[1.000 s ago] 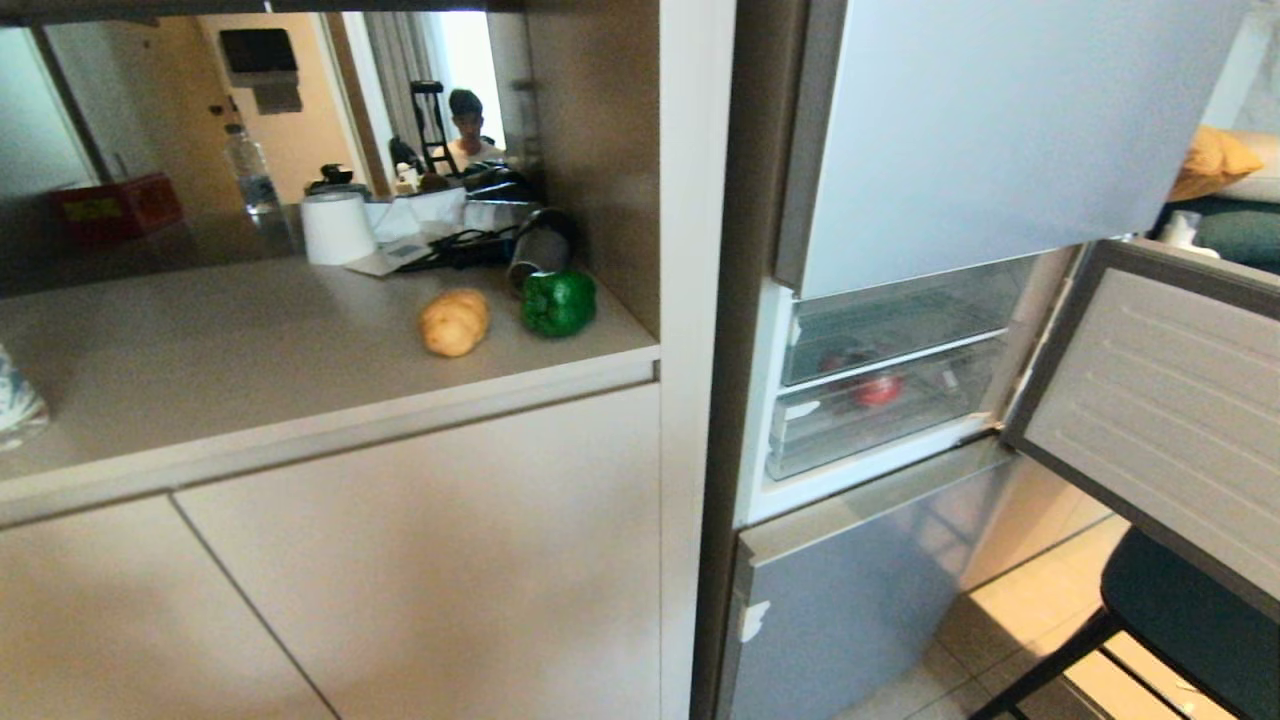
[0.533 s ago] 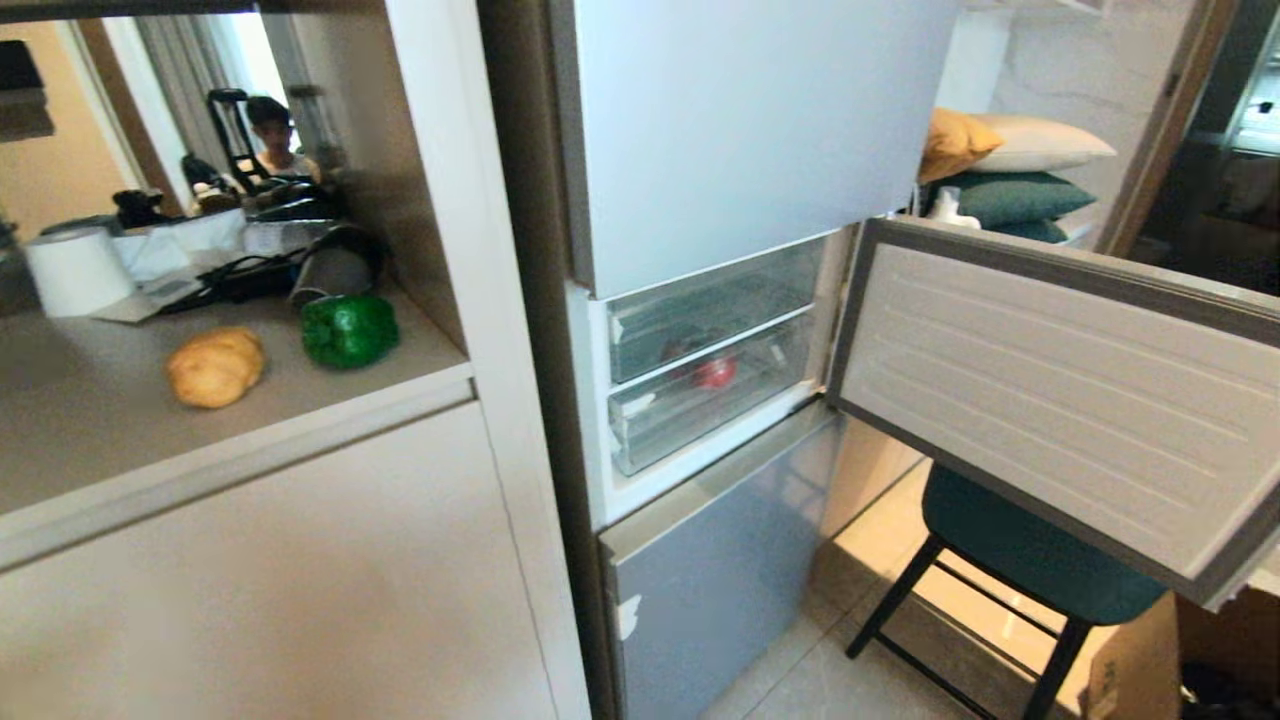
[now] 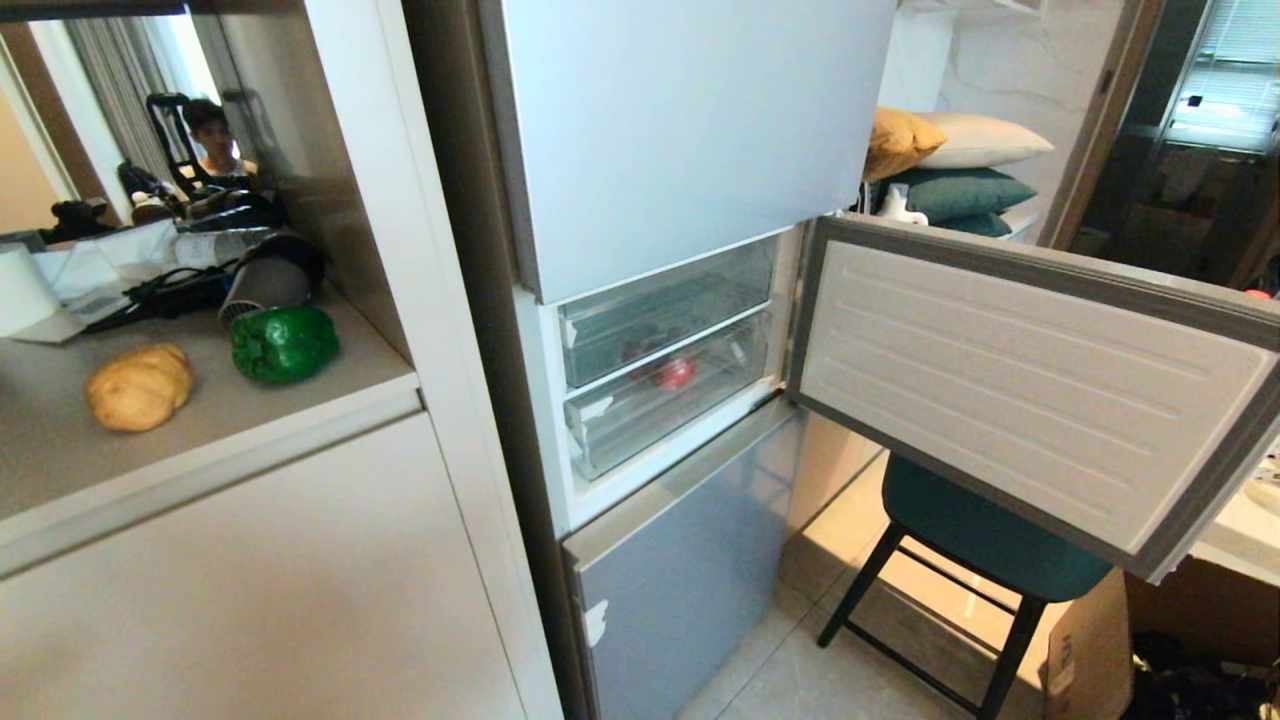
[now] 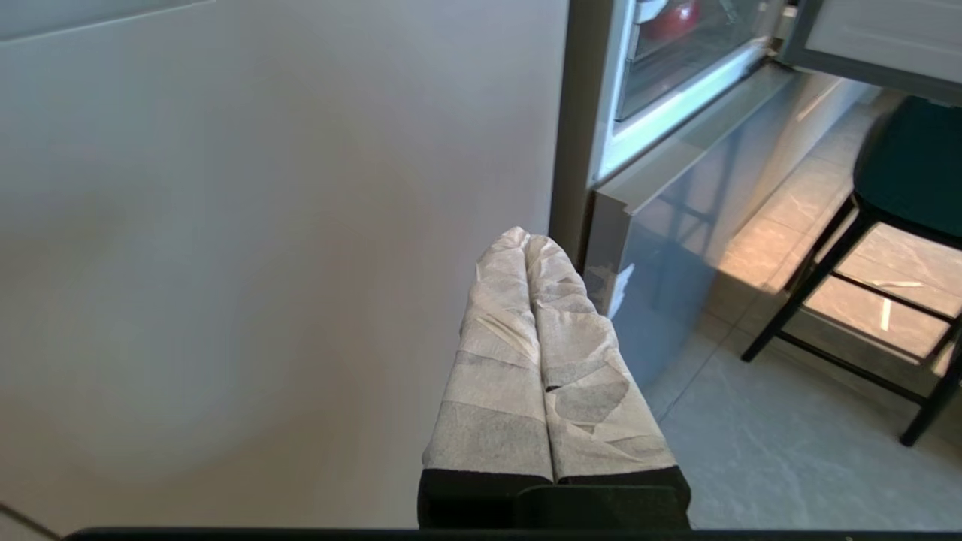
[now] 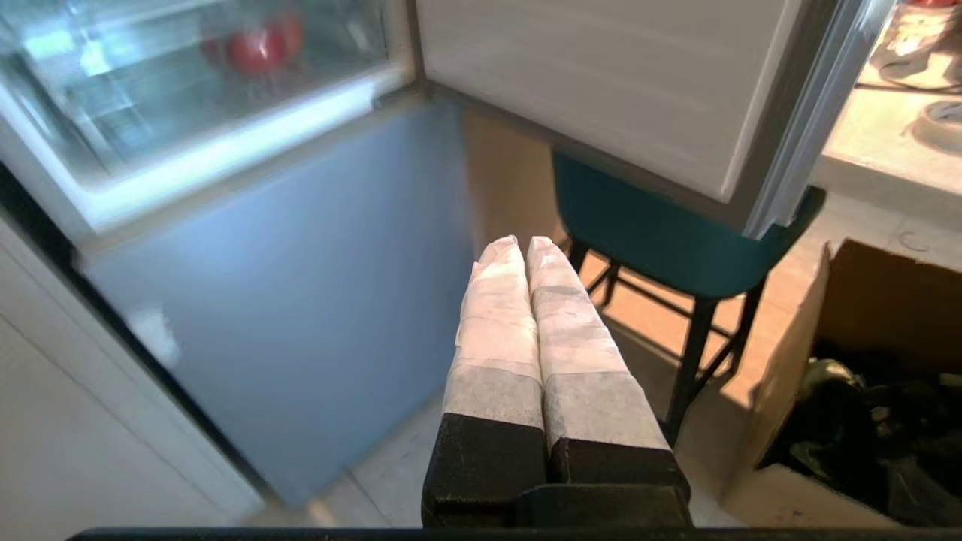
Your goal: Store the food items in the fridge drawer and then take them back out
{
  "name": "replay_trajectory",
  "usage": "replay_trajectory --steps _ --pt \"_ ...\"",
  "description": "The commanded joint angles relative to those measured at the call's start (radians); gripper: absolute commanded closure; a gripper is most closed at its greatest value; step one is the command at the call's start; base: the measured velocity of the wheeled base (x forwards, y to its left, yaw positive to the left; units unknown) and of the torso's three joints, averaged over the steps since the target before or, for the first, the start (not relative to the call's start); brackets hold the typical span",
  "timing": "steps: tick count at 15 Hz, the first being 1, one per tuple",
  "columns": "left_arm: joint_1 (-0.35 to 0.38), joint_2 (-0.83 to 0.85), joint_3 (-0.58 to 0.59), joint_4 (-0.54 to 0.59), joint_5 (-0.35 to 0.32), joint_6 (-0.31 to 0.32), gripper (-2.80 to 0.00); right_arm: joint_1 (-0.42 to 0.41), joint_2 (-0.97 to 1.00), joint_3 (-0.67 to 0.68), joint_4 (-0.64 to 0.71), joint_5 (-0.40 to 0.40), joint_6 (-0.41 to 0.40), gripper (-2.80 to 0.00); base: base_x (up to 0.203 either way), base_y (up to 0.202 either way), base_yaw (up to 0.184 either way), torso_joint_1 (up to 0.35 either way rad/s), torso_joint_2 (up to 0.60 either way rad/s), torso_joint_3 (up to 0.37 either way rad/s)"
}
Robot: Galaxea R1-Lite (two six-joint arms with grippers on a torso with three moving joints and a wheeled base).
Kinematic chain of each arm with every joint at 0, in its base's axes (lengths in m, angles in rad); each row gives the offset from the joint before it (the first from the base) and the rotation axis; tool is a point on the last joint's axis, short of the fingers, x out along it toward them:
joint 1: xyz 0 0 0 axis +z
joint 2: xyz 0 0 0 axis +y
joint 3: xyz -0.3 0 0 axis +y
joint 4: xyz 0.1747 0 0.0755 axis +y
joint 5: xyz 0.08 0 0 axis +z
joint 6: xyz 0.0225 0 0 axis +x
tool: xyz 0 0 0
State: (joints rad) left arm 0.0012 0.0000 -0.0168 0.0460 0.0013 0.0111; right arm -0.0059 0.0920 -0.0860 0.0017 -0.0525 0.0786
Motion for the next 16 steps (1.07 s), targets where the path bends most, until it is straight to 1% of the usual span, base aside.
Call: replay_trajectory --steps 1,2,3,4,5,6,7,8,9,10,11,12,14,16 --pt "-0.001 0.0 0.0 0.0 0.0 0.0 0.0 -0.02 0.163 -0.089 -0.006 -0.013 0.038 0.0 0.0 0.0 0.0 0.0 0.0 0.0" --pt "-0.001 0.0 0.0 0.0 0.0 0.0 0.0 -0.057 0.279 -0.166 -0.007 -0.022 0.097 0.0 0.0 0.0 0.0 0.0 0.0 0.0" --pt "-0.001 0.002 0.0 0.001 0.0 0.0 0.0 -0.11 0.4 -0.251 -0.007 -0.028 0.164 0.0 0.0 0.0 0.0 0.0 0.0 0.0" --pt "-0.001 0.0 0.0 0.0 0.0 0.0 0.0 -0.189 0.507 -0.326 -0.008 -0.03 0.215 0.0 0.0 0.0 0.0 0.0 0.0 0.0" --pt "-0.001 0.001 0.0 0.0 0.0 0.0 0.0 -0.317 0.61 -0.399 -0.015 -0.024 0.257 0.0 0.0 0.0 0.0 0.0 0.0 0.0" --pt "-0.001 0.001 0.0 0.0 0.0 0.0 0.0 -0.465 0.714 -0.459 -0.043 -0.002 0.291 0.0 0.0 0.0 0.0 0.0 0.0 0.0" --pt "-0.001 0.002 0.0 0.001 0.0 0.0 0.0 -0.606 0.802 -0.501 -0.087 0.036 0.314 0.0 0.0 0.0 0.0 0.0 0.0 0.0" --pt "-0.001 0.0 0.0 0.0 0.0 0.0 0.0 -0.75 0.894 -0.538 -0.135 0.096 0.333 0.0 0.0 0.0 0.0 0.0 0.0 0.0" --pt "-0.001 0.001 -0.001 0.0 0.0 0.0 0.0 -0.875 0.996 -0.574 -0.173 0.167 0.348 0.0 0.0 0.0 0.0 0.0 0.0 0.0" --pt "-0.001 0.001 0.0 0.0 0.0 0.0 0.0 -0.977 1.09 -0.608 -0.205 0.23 0.36 0.0 0.0 0.0 0.0 0.0 0.0 0.0" --pt "-0.001 0.0 0.0 0.0 0.0 0.0 0.0 -1.058 1.17 -0.641 -0.231 0.277 0.369 0.0 0.0 0.0 0.0 0.0 0.0 0.0" --pt "-0.001 0.0 0.0 0.0 0.0 0.0 0.0 -1.118 1.239 -0.669 -0.259 0.31 0.375 0.0 0.0 0.0 0.0 0.0 0.0 0.0" --pt "-0.001 0.002 0.0 0.0 0.0 0.0 0.0 -1.191 1.378 -0.705 -0.348 0.355 0.379 0.0 0.0 0.0 0.0 0.0 0.0 0.0" --pt "-0.001 0.0 0.0 0.0 0.0 0.0 0.0 -1.241 1.513 -0.736 -0.488 0.422 0.382 0.0 0.0 0.0 0.0 0.0 0.0 0.0"
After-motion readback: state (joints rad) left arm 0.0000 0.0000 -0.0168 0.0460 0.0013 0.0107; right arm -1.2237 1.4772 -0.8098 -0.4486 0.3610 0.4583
